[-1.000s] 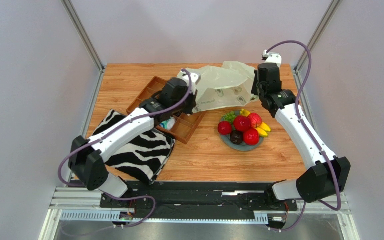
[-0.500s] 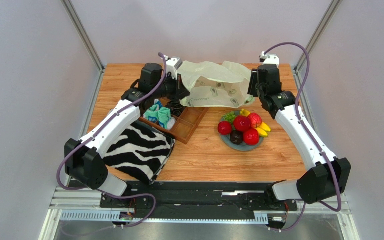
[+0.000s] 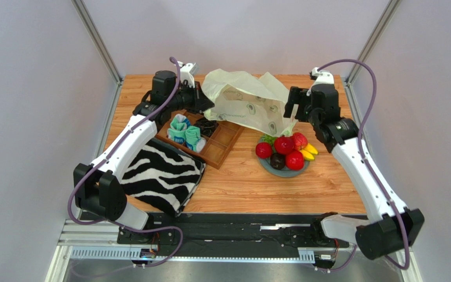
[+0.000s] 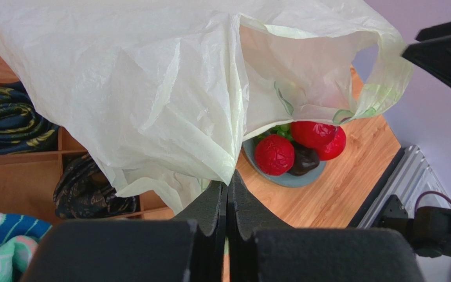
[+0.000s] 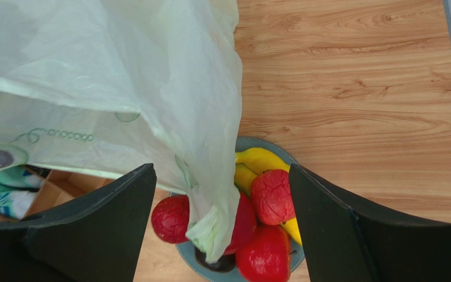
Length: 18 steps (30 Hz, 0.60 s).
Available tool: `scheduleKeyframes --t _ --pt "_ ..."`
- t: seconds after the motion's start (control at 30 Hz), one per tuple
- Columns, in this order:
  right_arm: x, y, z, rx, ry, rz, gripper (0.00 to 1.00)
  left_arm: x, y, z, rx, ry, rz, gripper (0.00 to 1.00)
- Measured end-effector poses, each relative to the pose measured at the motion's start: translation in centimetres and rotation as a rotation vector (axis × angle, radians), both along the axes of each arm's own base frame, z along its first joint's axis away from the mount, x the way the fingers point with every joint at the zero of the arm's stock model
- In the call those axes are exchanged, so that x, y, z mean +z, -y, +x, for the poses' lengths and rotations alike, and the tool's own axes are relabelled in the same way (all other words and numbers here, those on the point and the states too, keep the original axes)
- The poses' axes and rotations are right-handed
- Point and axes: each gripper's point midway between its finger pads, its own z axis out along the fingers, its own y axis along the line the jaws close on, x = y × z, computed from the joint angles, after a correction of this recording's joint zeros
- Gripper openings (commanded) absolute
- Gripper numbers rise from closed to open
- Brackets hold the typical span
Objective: Place the fruits into the plastic bag
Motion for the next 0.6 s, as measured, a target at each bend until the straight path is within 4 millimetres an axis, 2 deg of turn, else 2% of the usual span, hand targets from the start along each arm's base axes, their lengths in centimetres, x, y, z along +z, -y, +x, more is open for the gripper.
scheduleKeyframes --t 0.17,0.27,0.33,0.43,0.6 --pt "4.0 -1.0 -3.6 0.059 0.105 0.086 0.91 0.1 -0.4 0.3 0.009 -0.002 -0.01 0.0" --pt "5.0 -1.2 -5.8 0.083 0.144 0.136 0.9 0.0 -0.4 0.3 0.01 -0.006 -0.011 0.0" --pt "4.7 -1.0 -7.2 0.085 0.149 0.158 0.9 -0.1 -0.5 0.3 0.011 -0.01 -0.01 0.0" --pt "3.3 -0.3 -9.3 0.078 0.125 0.171 0.89 -0.5 -0.5 0.2 0.013 -0.019 -0.009 0.0" --pt "-0.5 0.7 -11.9 0.054 0.026 0.148 0.86 -1.0 -0.5 0.0 0.012 -0.037 -0.011 0.0"
